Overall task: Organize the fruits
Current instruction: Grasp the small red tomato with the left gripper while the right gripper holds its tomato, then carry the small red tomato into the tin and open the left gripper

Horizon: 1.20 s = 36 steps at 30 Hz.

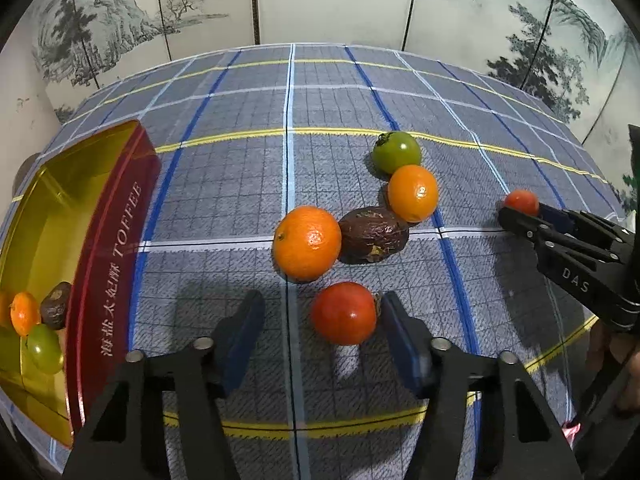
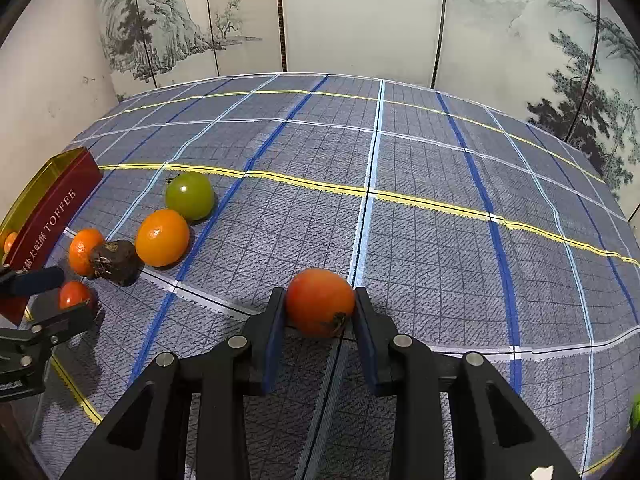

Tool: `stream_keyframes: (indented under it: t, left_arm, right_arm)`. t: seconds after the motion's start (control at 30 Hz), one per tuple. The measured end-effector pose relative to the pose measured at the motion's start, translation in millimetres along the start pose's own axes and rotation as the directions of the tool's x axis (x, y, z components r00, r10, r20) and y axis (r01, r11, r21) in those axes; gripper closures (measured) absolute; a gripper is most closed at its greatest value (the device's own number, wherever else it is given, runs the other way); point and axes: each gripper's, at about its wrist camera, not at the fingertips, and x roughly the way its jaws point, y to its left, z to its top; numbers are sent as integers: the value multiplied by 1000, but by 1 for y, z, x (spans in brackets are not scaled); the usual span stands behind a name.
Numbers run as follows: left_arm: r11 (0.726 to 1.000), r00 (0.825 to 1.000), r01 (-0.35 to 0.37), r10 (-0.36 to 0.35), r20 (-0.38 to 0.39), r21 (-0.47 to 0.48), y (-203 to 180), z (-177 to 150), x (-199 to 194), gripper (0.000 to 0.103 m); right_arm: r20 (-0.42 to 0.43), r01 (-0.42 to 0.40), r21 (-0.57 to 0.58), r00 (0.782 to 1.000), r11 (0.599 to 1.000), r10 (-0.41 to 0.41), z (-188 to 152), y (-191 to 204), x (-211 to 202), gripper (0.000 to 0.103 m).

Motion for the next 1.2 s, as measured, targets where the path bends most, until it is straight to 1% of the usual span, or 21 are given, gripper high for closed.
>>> stream_keyframes:
  t: [0.03, 0.1, 0.13, 0.2, 0.27, 0.57, 0.8, 0.97, 1.1, 1.2]
  left_arm:
    - [1000, 1000, -6, 6, -3, 0, 0, 0, 1, 46]
    - [1000, 1000, -3, 3, 6, 8, 0, 0, 0, 54]
    - [1000, 1000, -5, 5, 9, 12, 0, -1, 0, 56]
    - [1000, 1000, 2, -2, 12, 14, 0, -2, 0, 68]
    - [1000, 1000, 4, -4, 12, 17, 0, -4, 0, 70]
    - [1000, 1000, 1, -2, 9, 15, 3, -6, -6, 71]
    - [1000, 1000, -19, 19, 18, 0, 12, -6, -18, 71]
    - [999, 997, -29, 31, 67, -21, 25, 1, -41, 71]
    - [996, 990, -71, 77, 115, -56, 48, 5, -64, 71]
    - [990, 985, -100, 113, 129, -98, 69, 5, -76, 71]
  right_arm:
    - [0, 0, 1, 1000, 1000, 0, 0, 0, 0, 73]
    - [0, -2, 2, 1000, 1000, 2, 0, 0, 0, 72]
    - [0, -4, 4, 1000, 1000, 4, 0, 0, 0, 72]
    - [1, -7, 6, 1000, 1000, 7, 0, 0, 0, 72]
    - [1, -7, 6, 1000, 1000, 7, 0, 1, 0, 72]
    - [1, -6, 5, 1000, 1000, 6, 0, 1, 0, 72]
    - [1, -5, 5, 1000, 1000, 5, 0, 1, 1, 72]
    - [1, -5, 5, 1000, 1000, 5, 0, 1, 1, 72]
    - [1, -4, 5, 1000, 1000, 4, 0, 1, 1, 72]
    - [1, -4, 5, 1000, 1000, 4, 0, 2, 1, 72]
